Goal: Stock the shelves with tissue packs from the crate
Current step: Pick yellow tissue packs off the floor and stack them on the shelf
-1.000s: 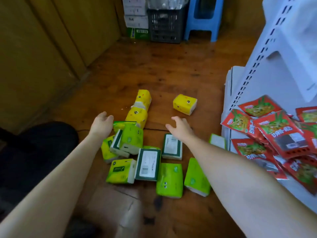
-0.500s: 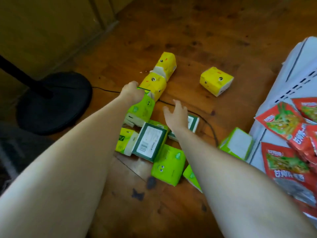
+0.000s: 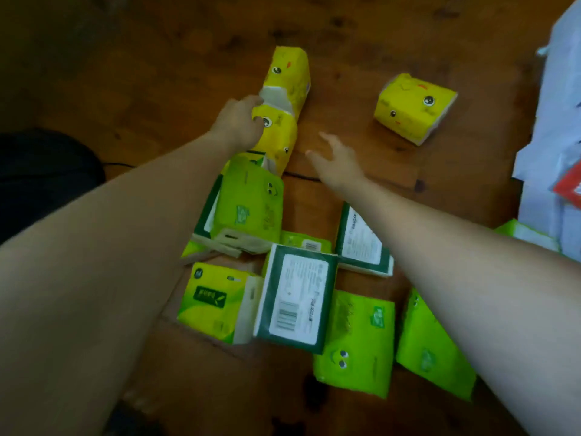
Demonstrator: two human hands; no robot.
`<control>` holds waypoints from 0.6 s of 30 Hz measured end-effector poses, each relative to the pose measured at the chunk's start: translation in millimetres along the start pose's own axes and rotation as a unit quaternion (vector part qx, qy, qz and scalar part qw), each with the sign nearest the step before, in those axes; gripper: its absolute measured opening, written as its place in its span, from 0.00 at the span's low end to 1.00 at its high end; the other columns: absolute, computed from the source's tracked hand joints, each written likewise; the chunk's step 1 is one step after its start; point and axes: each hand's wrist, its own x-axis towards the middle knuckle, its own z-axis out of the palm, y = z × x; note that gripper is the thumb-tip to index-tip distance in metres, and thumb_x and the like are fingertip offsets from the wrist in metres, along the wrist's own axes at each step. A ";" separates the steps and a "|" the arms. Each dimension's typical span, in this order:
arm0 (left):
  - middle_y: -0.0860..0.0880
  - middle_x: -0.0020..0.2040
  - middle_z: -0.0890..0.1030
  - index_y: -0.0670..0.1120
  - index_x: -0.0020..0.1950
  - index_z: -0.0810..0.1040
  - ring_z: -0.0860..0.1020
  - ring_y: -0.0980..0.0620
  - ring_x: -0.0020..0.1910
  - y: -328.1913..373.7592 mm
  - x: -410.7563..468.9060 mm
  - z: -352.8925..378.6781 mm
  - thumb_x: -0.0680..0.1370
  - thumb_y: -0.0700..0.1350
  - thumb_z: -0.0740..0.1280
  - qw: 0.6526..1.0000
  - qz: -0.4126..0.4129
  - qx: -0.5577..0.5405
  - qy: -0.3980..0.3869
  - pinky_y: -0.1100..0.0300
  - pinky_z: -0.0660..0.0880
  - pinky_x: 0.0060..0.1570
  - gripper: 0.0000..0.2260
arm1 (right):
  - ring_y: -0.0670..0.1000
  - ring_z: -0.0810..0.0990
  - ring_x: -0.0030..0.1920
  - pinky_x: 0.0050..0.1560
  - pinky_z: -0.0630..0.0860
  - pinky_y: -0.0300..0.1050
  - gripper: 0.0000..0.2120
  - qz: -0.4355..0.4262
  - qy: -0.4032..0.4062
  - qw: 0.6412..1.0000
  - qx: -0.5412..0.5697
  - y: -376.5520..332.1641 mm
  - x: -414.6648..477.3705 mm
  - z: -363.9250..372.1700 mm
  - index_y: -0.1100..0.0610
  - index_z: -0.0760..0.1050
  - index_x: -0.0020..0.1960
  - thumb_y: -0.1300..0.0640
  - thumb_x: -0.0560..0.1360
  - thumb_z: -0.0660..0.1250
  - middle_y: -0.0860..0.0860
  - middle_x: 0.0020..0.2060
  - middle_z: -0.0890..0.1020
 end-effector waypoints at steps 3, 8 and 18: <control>0.36 0.70 0.67 0.46 0.73 0.65 0.75 0.37 0.54 -13.3 23.1 15.2 0.82 0.42 0.55 0.998 0.010 0.026 -0.062 0.53 0.69 0.57 0.19 | 0.53 0.65 0.70 0.68 0.60 0.40 0.22 0.027 -0.037 0.997 0.065 1.9 11.6 22.9 0.57 0.66 0.70 0.53 0.78 0.61 0.56 0.69 0.68; 0.39 0.76 0.56 0.51 0.75 0.61 0.62 0.38 0.71 -34.0 42.8 33.0 0.81 0.45 0.53 0.994 -0.026 0.036 -0.104 0.54 0.63 0.68 0.21 | 0.50 0.70 0.66 0.60 0.64 0.35 0.19 0.057 -0.044 0.990 0.125 0.8 21.0 49.4 0.58 0.68 0.69 0.54 0.80 0.59 0.54 0.67 0.71; 0.40 0.64 0.75 0.45 0.67 0.71 0.78 0.41 0.54 6.0 37.3 43.4 0.80 0.47 0.61 0.989 0.065 -0.062 -0.118 0.58 0.73 0.52 0.17 | 0.54 0.66 0.69 0.70 0.64 0.52 0.30 0.101 0.100 0.972 0.190 20.1 37.9 14.2 0.53 0.57 0.75 0.51 0.76 0.64 0.54 0.70 0.67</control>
